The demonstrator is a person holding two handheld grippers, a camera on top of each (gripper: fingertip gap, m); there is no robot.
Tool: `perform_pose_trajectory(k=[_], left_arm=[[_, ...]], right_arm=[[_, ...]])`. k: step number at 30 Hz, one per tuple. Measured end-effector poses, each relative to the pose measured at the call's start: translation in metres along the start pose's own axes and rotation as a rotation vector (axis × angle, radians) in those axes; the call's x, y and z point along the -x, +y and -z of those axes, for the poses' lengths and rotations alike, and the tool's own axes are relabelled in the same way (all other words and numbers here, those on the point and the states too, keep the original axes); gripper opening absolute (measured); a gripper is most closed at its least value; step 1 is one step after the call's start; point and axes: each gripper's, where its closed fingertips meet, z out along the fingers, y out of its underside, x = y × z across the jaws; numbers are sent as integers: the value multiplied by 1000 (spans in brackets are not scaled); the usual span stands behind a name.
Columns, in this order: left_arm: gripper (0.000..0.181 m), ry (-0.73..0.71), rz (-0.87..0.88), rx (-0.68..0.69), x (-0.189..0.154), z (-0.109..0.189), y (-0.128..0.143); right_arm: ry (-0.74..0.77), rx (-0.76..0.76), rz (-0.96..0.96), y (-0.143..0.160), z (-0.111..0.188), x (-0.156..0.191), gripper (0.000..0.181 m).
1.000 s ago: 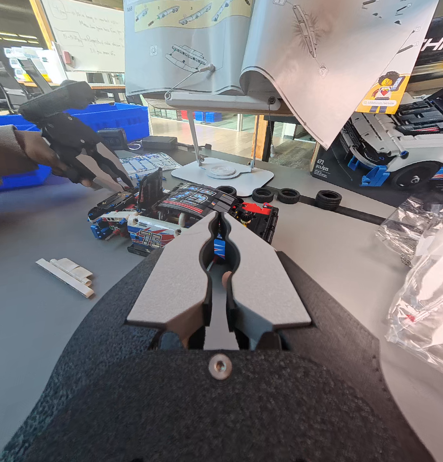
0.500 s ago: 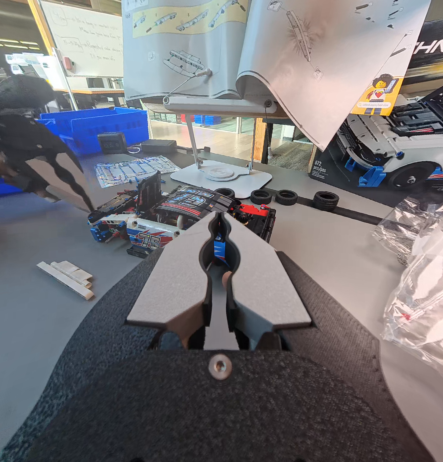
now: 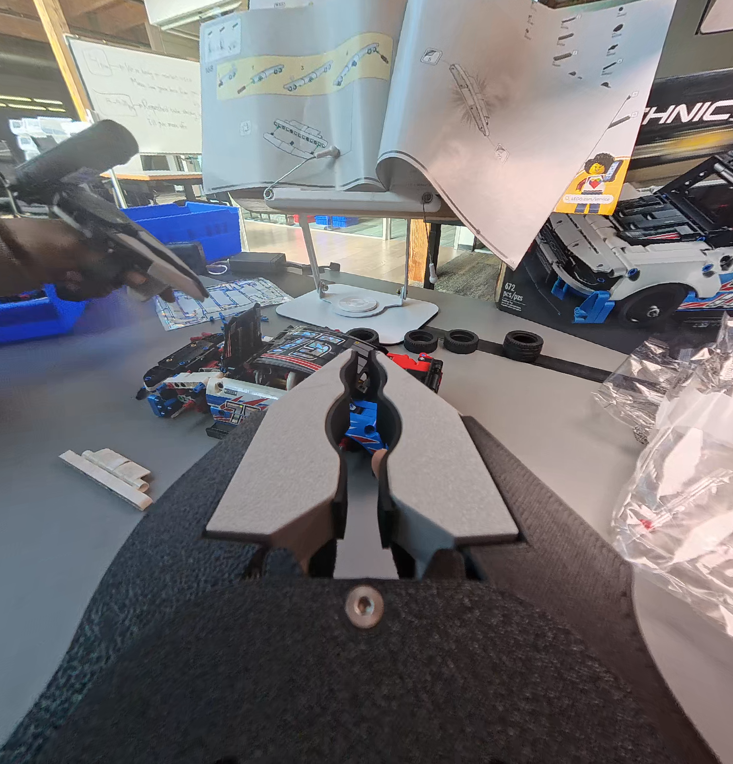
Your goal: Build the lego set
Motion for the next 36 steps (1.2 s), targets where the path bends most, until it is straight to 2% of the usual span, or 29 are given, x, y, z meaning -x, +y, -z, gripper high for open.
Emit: perform_pose_trajectory(k=[1,4,7,20,22,27,29,31,32,36], left_arm=[[15,-50,66,-10,23,-1,-8],[15,-160,215,20,75,-12,-11],[12,-216,251,67,95,-25,-3],[7,-242,199,136,92,-43,13],[2,-251,192,127,94,-44,12],[2,-300,101,133,98,-38,13],[2,-293,28,69,84,-26,-1],[2,-208,-73,6,47,-12,-13],[2,-133,-116,13,21,-7,-10],[2,108,-308,150,-66,2,38]], right_arm=[[0,-2,6,0,0,0,2],[4,-2,25,-1,1,-1,1],[10,-4,32,-2,2,-2,1],[1,-3,28,-2,2,-3,1],[3,-2,26,-1,2,-3,1],[7,3,30,0,2,-4,0],[10,0,29,0,2,-5,0],[15,-4,27,-1,3,-6,0],[15,-5,24,-2,3,-7,0],[3,-2,10,0,2,-5,0]])
